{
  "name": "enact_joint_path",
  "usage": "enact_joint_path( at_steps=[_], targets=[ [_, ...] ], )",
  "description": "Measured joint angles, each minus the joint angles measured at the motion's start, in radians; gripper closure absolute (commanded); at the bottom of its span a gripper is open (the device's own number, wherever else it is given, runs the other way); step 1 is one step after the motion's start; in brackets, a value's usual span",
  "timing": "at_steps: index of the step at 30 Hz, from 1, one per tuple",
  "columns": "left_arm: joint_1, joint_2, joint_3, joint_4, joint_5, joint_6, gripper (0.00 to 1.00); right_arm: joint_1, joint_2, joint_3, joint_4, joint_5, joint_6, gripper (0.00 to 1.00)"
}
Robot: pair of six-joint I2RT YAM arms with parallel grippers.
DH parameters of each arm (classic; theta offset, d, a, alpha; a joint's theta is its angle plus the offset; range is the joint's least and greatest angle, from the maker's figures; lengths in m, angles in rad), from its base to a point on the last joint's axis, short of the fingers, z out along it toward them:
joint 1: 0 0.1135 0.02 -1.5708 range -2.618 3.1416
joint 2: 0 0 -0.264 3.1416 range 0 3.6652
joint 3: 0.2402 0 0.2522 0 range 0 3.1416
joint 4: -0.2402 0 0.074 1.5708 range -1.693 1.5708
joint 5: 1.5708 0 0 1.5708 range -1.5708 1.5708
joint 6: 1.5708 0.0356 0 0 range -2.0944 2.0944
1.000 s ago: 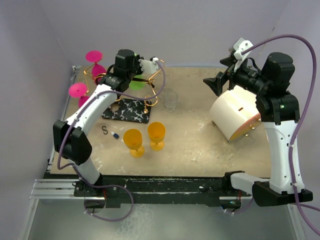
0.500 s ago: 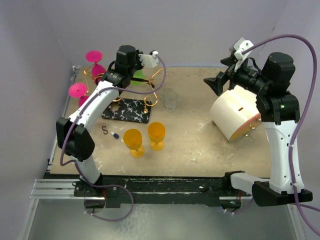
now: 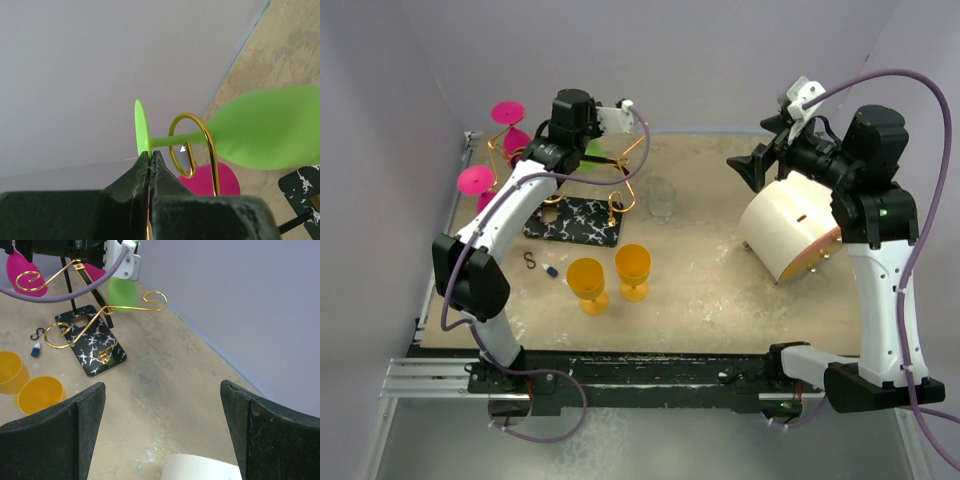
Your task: Place the wine glass upside down on the wine glass rack
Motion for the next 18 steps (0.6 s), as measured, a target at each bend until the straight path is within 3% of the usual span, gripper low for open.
enact_joint_path(
  at_steps=[18],
  targets=[
    [0.002, 0.0, 0.0, -0.088, -0.002, -0.008, 0.99, -0.008, 0.0, -0.009, 0.003, -0.003, 0.004, 0.01]
  ],
)
